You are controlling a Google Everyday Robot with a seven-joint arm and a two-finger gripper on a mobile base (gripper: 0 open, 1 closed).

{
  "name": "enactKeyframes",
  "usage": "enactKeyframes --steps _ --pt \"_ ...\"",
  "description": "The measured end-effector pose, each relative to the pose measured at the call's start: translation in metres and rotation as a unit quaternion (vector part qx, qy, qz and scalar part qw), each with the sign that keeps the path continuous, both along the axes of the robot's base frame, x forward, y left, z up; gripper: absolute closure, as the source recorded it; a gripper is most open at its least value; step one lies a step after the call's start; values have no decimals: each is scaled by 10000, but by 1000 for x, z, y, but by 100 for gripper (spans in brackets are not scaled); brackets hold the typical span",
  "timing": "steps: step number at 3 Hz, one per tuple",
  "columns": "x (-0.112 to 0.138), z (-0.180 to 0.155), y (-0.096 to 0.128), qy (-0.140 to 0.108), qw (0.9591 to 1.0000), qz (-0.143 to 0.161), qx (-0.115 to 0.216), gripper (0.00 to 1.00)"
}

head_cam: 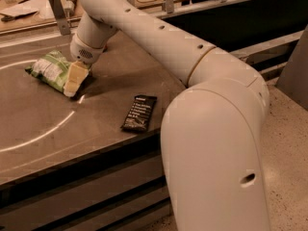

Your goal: Move green jalapeno chip bag near rxbar chocolate

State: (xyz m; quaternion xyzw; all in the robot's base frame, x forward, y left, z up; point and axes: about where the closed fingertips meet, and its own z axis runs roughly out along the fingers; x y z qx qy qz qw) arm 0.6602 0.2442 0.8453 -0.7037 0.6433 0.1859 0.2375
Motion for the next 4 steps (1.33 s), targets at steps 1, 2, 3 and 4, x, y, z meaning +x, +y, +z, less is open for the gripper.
enactKeyframes --steps 1,2,3,4 --pt "-1 -5 4 123 9999 18 53 41" --pt "-5 -2 -8 169 9998 111 91 64" --pt "-15 11 -35 152 9994 293 93 87" --pt "-32 30 -74 69 9986 527 76 100"
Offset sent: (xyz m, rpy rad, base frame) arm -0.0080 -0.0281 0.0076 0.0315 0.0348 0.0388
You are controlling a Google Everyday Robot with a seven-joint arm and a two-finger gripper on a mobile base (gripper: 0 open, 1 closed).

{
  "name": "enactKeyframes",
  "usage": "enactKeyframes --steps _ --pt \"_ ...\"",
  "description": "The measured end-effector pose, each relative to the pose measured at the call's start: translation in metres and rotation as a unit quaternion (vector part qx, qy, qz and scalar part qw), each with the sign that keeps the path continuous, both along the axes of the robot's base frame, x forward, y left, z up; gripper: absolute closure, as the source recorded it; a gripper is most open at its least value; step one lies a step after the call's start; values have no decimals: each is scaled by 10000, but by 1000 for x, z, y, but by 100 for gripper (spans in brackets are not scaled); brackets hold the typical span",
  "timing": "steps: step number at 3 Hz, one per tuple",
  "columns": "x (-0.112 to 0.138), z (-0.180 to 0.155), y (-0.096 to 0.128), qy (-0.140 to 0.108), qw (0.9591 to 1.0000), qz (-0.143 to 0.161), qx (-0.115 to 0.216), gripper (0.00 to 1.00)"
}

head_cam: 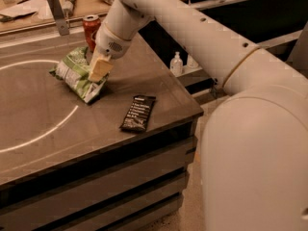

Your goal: Move green jalapeno chip bag near rxbar chocolate

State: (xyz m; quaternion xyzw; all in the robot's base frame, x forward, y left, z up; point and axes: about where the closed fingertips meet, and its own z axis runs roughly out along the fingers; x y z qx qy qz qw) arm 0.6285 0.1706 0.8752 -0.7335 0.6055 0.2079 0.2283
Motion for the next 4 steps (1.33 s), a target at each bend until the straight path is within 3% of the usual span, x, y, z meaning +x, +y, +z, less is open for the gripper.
enactKeyframes --steps 2,3,4 --pt "-17 27 -98 25 9998 153 -150 100" --pt "-26 33 -129 102 9994 249 -237 83" --pt "-35 40 -149 115 9986 392 -329 59"
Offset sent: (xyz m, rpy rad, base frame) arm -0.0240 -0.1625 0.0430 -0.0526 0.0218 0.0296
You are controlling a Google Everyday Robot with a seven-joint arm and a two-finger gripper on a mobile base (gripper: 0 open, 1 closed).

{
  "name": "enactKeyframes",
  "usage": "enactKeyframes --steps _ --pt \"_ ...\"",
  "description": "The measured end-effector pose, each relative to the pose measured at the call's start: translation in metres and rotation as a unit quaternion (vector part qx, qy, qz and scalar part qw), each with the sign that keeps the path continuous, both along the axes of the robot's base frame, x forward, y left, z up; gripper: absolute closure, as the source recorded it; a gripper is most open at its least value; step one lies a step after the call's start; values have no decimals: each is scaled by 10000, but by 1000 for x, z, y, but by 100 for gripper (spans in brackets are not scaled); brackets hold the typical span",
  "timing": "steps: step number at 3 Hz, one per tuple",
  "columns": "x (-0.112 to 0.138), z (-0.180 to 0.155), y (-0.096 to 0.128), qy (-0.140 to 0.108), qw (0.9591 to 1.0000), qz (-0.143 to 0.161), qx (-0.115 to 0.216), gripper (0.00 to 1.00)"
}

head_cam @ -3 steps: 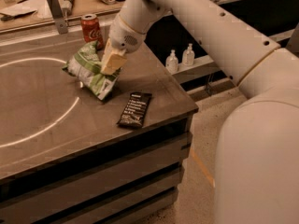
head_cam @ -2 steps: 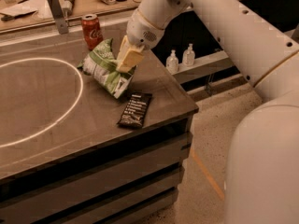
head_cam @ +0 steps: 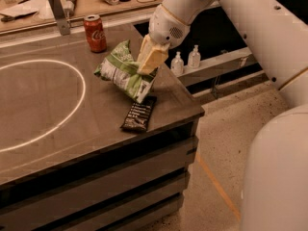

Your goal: Move green jalapeno chip bag near rxbar chocolate

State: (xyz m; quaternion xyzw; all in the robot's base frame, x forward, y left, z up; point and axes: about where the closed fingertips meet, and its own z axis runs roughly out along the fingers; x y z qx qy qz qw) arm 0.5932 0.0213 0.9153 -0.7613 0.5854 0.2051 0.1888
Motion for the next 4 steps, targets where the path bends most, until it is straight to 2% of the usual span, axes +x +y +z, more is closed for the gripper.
enactKeyframes --steps 1,2,3,4 --pt "6 -1 -19 69 9999 43 62 36" --pt "9 -4 -24 22 9996 240 118 13" --pt "2 -10 -52 -63 9994 227 237 0" --pt "9 -11 -47 -149 9993 166 301 0"
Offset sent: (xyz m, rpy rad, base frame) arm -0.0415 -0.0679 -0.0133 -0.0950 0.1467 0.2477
